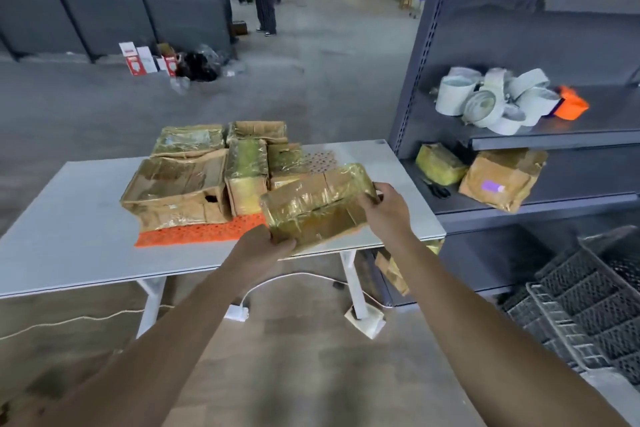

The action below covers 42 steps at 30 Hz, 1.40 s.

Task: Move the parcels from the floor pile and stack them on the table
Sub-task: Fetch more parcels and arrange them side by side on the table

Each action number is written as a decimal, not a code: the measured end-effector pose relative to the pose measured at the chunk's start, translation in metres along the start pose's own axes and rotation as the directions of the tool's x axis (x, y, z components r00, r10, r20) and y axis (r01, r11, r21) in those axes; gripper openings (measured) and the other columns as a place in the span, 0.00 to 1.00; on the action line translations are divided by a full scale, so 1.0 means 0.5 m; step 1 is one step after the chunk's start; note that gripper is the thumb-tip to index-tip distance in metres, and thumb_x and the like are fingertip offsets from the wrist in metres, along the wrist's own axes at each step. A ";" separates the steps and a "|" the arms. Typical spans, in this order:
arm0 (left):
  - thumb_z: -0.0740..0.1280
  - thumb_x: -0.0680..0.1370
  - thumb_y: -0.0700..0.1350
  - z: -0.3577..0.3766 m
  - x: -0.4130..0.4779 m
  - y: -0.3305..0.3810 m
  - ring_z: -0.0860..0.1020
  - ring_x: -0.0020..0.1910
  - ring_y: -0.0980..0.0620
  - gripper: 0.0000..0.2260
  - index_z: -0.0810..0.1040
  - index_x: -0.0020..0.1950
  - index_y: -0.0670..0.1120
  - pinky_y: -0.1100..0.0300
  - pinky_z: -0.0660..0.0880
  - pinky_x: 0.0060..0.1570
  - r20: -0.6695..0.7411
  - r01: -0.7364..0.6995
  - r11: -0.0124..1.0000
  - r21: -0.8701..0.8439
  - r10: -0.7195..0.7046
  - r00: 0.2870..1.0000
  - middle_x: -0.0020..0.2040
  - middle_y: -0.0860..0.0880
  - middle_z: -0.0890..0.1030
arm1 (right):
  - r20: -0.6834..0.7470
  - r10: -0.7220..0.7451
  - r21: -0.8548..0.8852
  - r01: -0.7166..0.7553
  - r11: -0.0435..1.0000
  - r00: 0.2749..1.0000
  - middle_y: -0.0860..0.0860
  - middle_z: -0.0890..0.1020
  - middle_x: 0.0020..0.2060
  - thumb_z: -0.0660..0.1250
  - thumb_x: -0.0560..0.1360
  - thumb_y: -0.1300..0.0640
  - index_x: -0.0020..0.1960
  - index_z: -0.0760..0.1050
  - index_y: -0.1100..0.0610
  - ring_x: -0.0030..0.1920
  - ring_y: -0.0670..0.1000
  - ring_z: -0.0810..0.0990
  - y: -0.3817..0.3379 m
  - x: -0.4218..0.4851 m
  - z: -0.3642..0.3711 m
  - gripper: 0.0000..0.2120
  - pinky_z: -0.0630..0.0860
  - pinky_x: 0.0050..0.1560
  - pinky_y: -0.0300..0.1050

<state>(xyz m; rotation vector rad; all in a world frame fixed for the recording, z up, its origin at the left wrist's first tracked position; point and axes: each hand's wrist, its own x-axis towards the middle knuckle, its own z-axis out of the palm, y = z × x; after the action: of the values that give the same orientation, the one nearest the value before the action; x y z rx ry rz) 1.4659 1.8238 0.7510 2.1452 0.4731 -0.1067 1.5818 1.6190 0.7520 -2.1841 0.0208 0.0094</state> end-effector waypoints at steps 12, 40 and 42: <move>0.67 0.76 0.58 0.024 0.270 0.092 0.76 0.54 0.50 0.28 0.64 0.73 0.53 0.58 0.73 0.46 0.042 -0.172 0.983 0.056 0.170 0.985 0.63 0.50 0.72 | 0.068 -0.149 -0.048 0.153 0.987 0.986 0.51 0.79 0.54 0.65 0.78 0.57 0.64 0.76 0.53 0.53 0.50 0.77 -0.052 0.302 -0.002 0.15 0.69 0.50 0.38; 0.55 0.82 0.48 0.046 0.834 0.245 0.80 0.44 0.42 0.16 0.78 0.53 0.39 0.50 0.78 0.42 0.052 -0.034 0.982 0.185 0.025 0.998 0.48 0.39 0.81 | 0.454 -0.061 -0.469 0.297 0.832 0.889 0.55 0.77 0.58 0.64 0.78 0.49 0.65 0.69 0.57 0.61 0.59 0.75 -0.156 0.888 0.227 0.19 0.73 0.55 0.52; 0.56 0.81 0.46 0.036 0.852 0.223 0.78 0.46 0.44 0.13 0.77 0.55 0.43 0.54 0.74 0.41 -0.143 -0.004 0.937 0.349 0.058 0.988 0.52 0.41 0.80 | 0.528 -0.064 -0.486 0.363 0.795 0.847 0.56 0.74 0.65 0.63 0.79 0.49 0.71 0.65 0.57 0.64 0.59 0.73 -0.161 0.913 0.257 0.23 0.72 0.60 0.54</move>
<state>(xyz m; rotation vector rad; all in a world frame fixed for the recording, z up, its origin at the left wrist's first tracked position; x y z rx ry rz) 1.9024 1.8772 0.7207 2.5213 0.5401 -0.0086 2.0397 1.7650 0.7372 -2.7110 -0.6076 0.5003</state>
